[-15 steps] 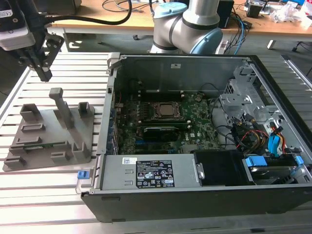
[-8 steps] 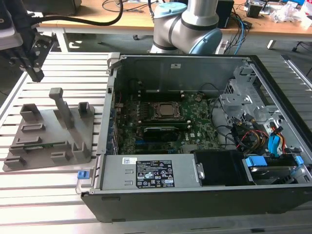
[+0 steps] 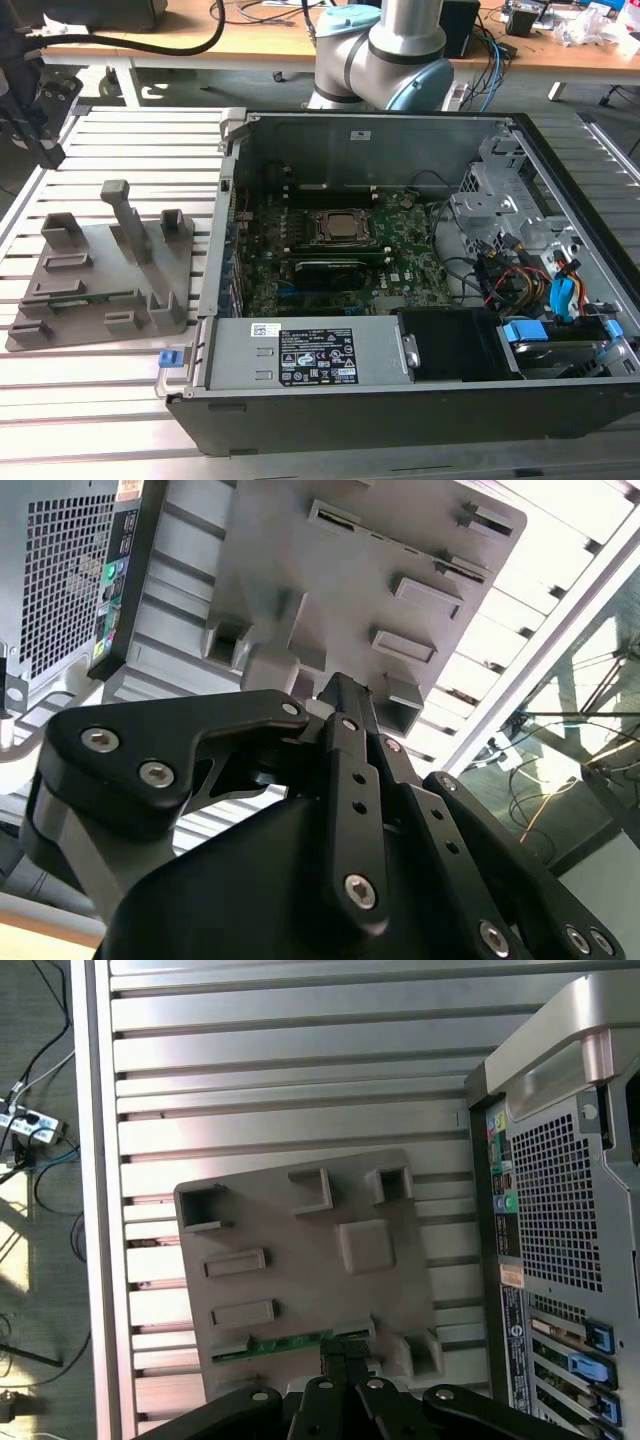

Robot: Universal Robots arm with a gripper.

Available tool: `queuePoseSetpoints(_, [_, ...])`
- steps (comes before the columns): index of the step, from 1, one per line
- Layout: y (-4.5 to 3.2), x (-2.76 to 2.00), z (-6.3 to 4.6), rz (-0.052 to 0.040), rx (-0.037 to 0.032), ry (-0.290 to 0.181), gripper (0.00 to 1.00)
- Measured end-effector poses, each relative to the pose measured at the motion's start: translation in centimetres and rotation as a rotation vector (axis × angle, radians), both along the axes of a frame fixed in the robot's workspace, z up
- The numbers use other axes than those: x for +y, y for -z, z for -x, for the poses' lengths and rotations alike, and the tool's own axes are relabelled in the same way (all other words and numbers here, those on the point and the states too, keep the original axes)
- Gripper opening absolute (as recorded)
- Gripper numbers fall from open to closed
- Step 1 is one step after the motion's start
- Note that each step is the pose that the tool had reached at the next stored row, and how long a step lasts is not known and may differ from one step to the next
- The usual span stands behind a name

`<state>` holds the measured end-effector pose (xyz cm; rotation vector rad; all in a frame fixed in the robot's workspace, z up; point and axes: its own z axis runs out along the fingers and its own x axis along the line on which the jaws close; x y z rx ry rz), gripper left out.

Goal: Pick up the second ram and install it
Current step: 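Reach for the second ram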

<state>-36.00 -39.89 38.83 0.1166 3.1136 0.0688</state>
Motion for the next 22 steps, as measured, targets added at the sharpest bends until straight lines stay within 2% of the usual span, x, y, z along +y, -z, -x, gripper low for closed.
queuePoseSetpoints(7, [0.1,-0.15,0.3,0.0,-0.0001,0.0,0.11])
queuePoseSetpoints(11, [0.17,-0.64,0.4,0.0,0.0,0.0,0.11])
queuePoseSetpoints(19, [0.34,-2.06,0.5,0.0004,-0.0001,0.0,0.11])
queuePoseSetpoints(22, [0.36,-2.13,0.5,0.0005,-0.0001,0.0,0.11])
